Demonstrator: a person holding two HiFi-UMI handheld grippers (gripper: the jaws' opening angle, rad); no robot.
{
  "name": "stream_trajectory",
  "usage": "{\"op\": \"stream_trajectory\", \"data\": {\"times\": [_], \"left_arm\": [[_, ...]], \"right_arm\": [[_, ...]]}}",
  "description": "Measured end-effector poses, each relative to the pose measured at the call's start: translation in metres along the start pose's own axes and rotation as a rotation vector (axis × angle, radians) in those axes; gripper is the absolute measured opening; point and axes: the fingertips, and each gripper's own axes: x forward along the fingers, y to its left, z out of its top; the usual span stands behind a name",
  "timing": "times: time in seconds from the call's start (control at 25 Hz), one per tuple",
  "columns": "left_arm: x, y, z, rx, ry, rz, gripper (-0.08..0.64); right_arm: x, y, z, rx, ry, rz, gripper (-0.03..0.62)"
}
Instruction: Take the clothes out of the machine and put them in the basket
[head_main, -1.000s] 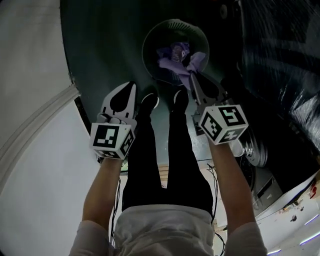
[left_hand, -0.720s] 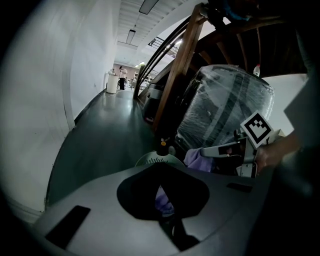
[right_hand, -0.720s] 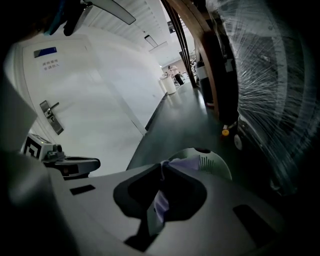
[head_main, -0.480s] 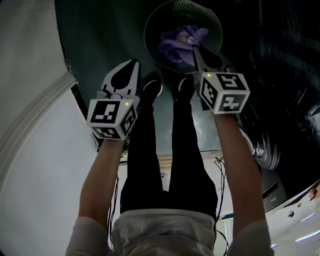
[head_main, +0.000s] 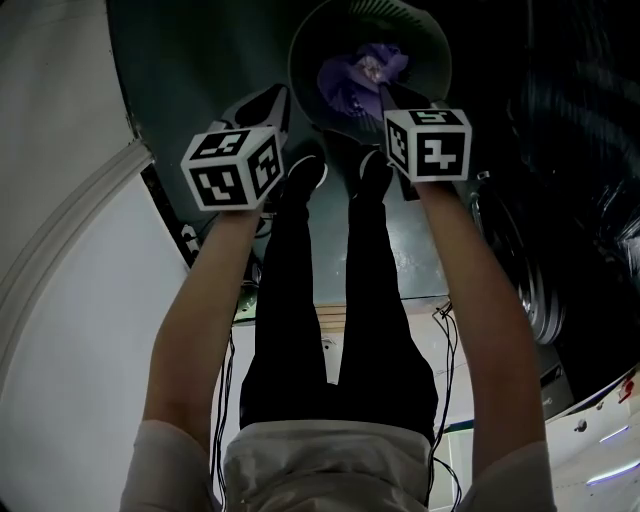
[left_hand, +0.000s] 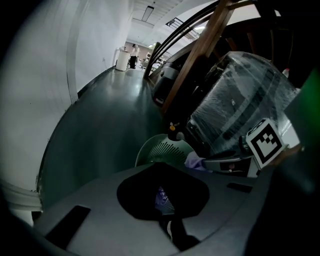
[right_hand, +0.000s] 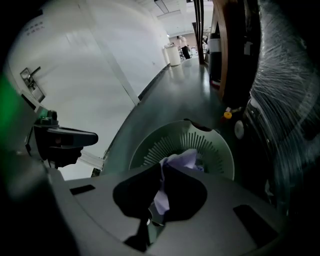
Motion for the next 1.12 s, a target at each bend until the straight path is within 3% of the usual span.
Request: {"op": "stream_trajectory", "data": {"times": [0.16, 0.32, 0.44, 0.6, 1.04, 1.12], "left_arm": [[0.018, 0.01, -0.001, -0.047, 0.049, 0.015, 0.017], [0.025, 0.016, -0.002, -0.036, 0.074, 0.033, 0.017], [0.024, 0.019, -0.001, -0.041, 0.069, 0.037, 0.017], [0.024, 0.019, 0.002, -0.042, 0.06, 0.037, 0.017], [0.021, 0.014, 0.005, -0.014, 0.057, 0.026, 0.017], [0.02, 0.013, 0.003, -0.013, 0.061, 0.026, 0.017]], "right_arm": [[0.006, -0.004, -0.006, 0.067, 0.026, -0.02, 0.022], [0.009, -0.008, -0.009, 0.116, 0.018, -0.027, 0.029], [0.009, -0.009, -0.006, 0.139, 0.006, -0.033, 0.127], [0.008, -0.013, -0.004, 0.144, 0.002, -0.05, 0.14], [0.008, -0.015, -0.012, 0.155, 0.014, -0.06, 0.111], [0.005, -0.015, -0.014, 0.138, 0.013, -0.065, 0.011]]}}
